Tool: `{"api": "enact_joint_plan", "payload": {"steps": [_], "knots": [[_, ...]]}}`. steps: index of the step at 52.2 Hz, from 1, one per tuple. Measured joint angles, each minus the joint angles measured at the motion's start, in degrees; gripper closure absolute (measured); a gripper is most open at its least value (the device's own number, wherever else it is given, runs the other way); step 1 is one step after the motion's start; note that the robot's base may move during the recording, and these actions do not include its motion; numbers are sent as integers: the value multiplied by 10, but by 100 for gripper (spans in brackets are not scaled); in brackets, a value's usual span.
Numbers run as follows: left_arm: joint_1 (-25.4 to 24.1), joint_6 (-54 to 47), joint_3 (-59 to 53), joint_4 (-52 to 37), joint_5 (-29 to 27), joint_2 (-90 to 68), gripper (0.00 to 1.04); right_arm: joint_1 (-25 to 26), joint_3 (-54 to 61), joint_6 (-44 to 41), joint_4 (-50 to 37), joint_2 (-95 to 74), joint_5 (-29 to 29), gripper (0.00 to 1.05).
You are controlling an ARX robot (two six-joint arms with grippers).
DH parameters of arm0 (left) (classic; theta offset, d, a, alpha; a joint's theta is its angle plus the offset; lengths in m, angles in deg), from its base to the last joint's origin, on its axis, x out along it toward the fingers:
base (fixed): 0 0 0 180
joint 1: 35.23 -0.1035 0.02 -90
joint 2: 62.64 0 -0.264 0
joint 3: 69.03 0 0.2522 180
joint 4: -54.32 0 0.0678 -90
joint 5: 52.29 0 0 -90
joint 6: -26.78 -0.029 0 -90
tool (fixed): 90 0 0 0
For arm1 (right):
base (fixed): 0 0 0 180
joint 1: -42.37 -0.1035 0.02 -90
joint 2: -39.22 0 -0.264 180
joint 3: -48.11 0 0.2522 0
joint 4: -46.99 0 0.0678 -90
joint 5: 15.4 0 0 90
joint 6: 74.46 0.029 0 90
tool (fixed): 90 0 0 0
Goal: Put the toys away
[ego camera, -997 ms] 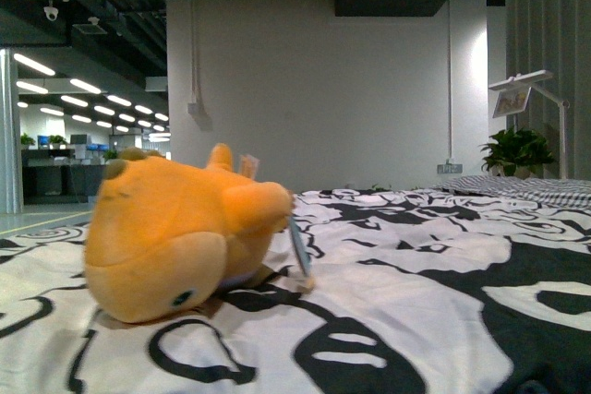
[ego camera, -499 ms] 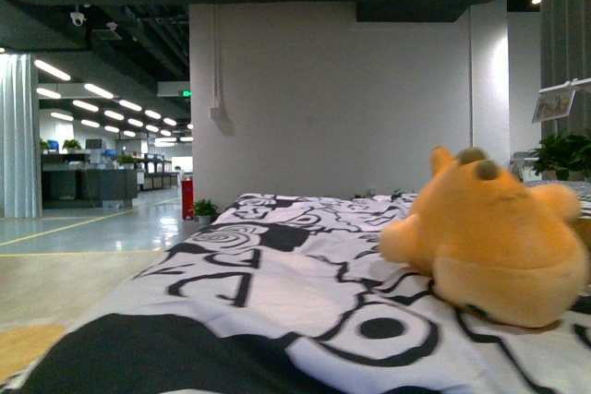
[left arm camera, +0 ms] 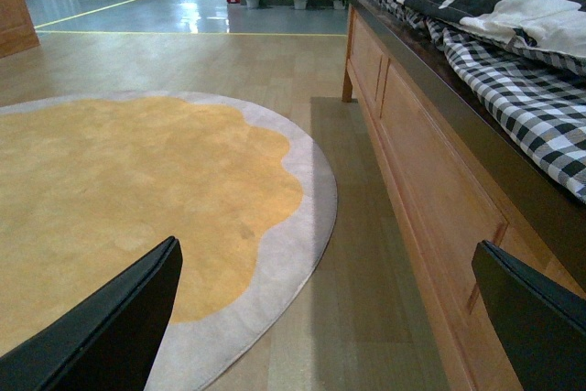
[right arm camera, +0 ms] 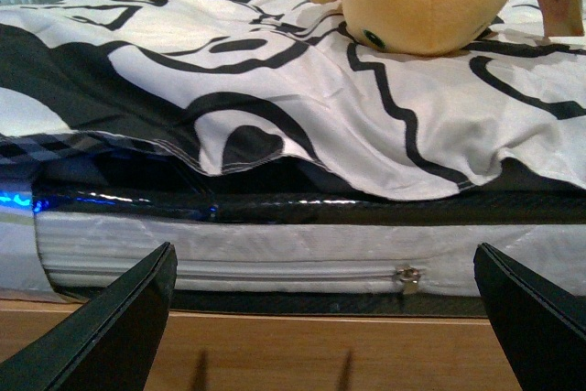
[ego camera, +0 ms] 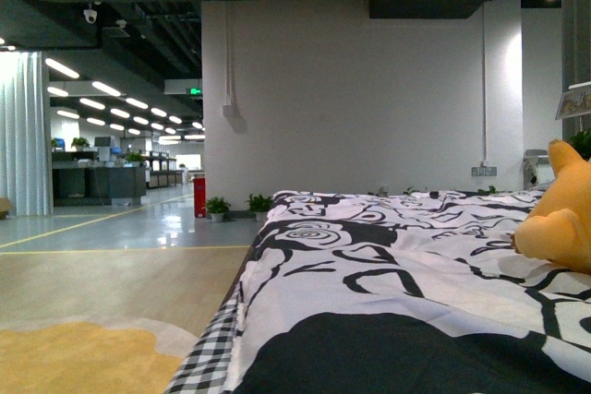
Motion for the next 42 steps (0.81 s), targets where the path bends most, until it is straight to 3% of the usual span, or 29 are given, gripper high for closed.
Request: {"api": "enact_joint_plan", "payload": {"steps": [9,17,32,42], "knots": [[0,0,0,0,0,0,6,0,0,0,0,0,1,7],[0,0,0,0,1,0,6,-54,-3,83,-3,-48,193,7],[0,0,0,0,1,0,6,-72,-44,102,-138,-173,215,7],[0,0,0,0,1,0,6,-125,-111,65,-332,-361,244,7]]}}
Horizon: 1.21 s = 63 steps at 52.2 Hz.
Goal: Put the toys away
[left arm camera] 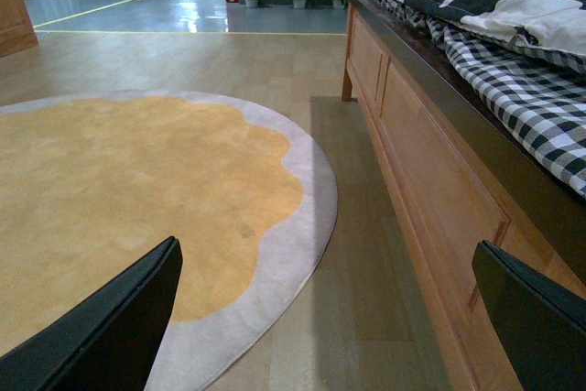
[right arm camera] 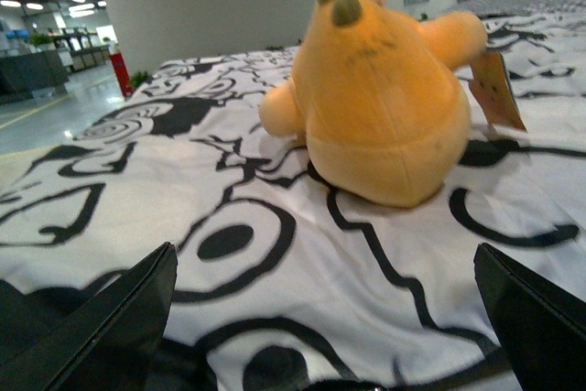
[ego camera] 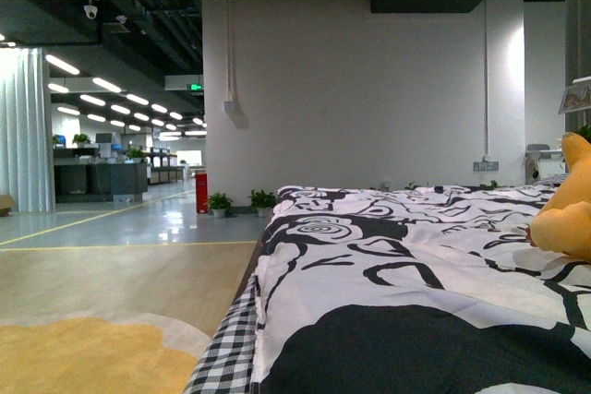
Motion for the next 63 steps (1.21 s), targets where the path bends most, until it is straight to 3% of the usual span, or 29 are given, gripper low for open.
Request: {"api": "enact_joint_plan", "payload": {"steps": [11,22,40,63], "knots": [[0,0,0,0,0,0,6,-21,-66,-68,-174,-187,18,7],[0,0,0,0,0,0,6,-17,-148,-145,-272,-325,20,7],[0,0,0,0,0,0,6,21,-244,-229,-294,-410,28,7],[0,0,0,0,0,0,6,82,-318,-248,-272,-503,17,7]]}}
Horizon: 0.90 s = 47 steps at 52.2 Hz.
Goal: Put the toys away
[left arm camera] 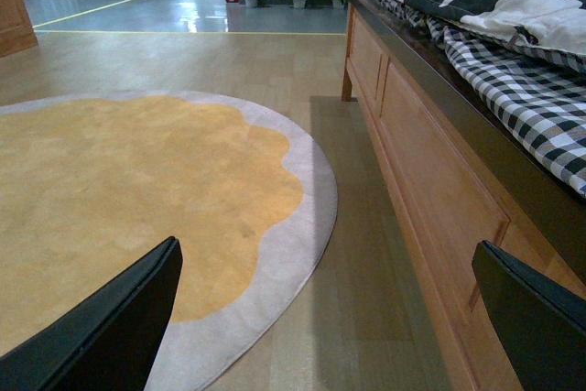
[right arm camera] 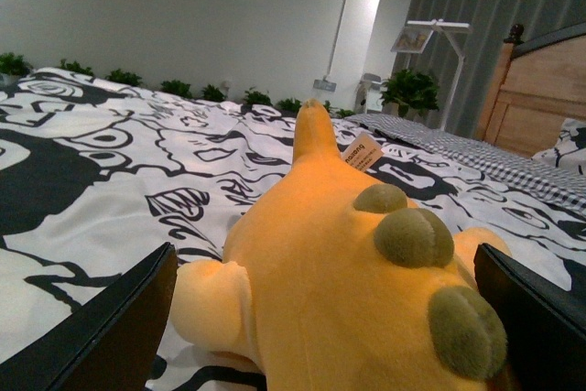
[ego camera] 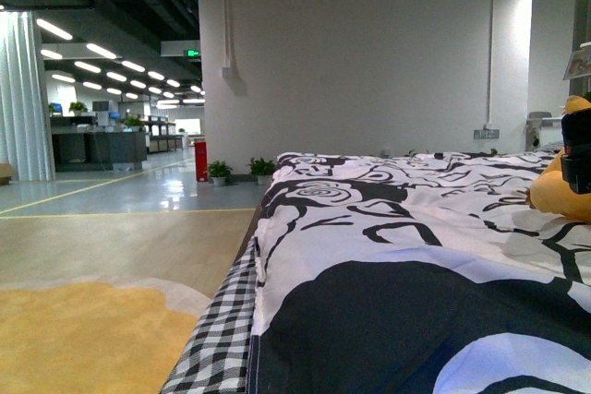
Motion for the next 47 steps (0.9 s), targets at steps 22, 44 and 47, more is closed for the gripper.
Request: {"api": "enact_joint_plan", "payload": {"steps": [22,44,47], "knots": [[0,0,0,0,0,0,6,28,-30,-36,-10,-53,-17,7],[0,0,0,0,0,0,6,12,-12,-68,-53,-67,-26,62],[0,0,0,0,0,0,6,12,-12,-68,-53,-67,-28,71]]}}
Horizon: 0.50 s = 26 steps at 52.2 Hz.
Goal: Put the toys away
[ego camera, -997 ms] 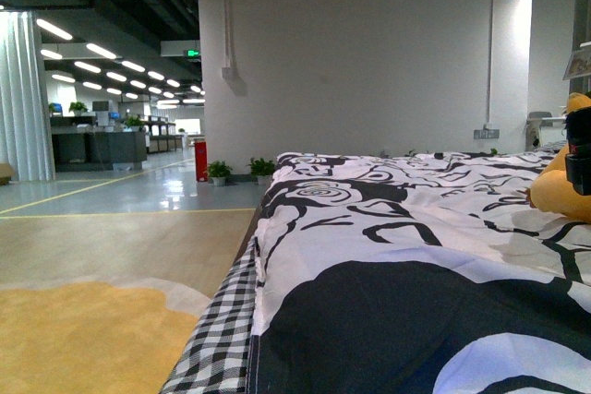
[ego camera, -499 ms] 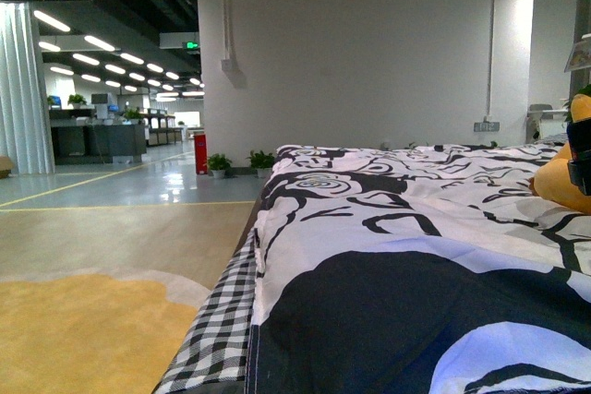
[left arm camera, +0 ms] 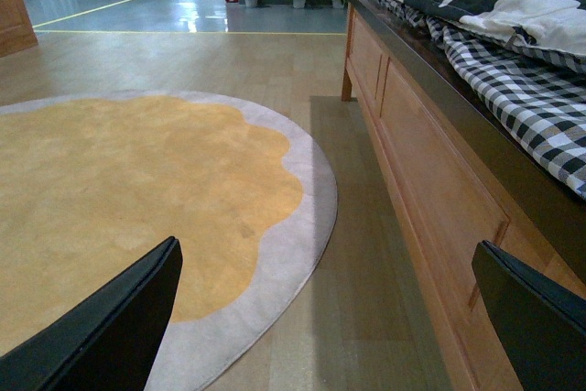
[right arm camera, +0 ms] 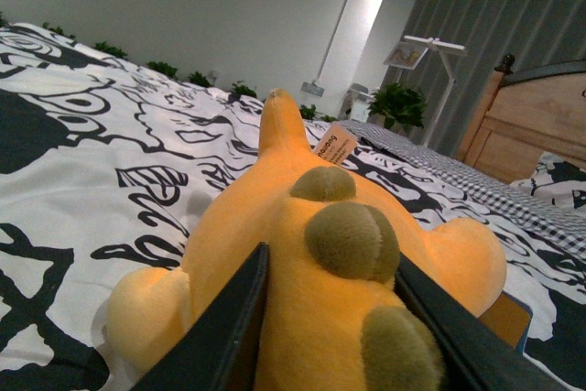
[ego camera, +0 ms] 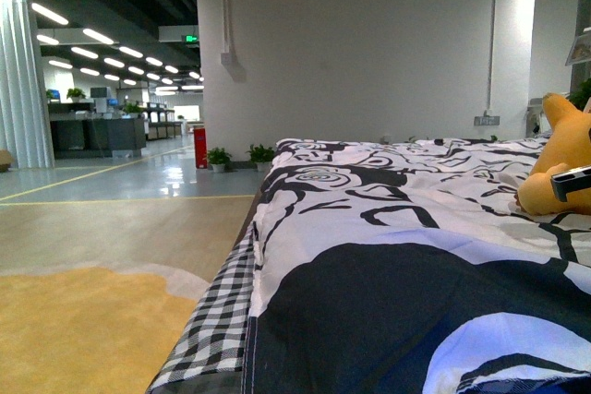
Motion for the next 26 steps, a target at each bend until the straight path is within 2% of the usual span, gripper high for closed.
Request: {"api": "enact_joint_plan", "payload": {"steps": [8,11,19,26], "knots": [[0,0,0,0,0,0,6,1,1,3,6,3,-9,92],[0,0,0,0,0,0,6,3,1,12,19,8,-16,97],[0,0,0,0,0,0,6,18,-2,69,81,43,-53,98],[0,0,0,0,0,0,6,46,-7,160,163,106,-126,98]]}}
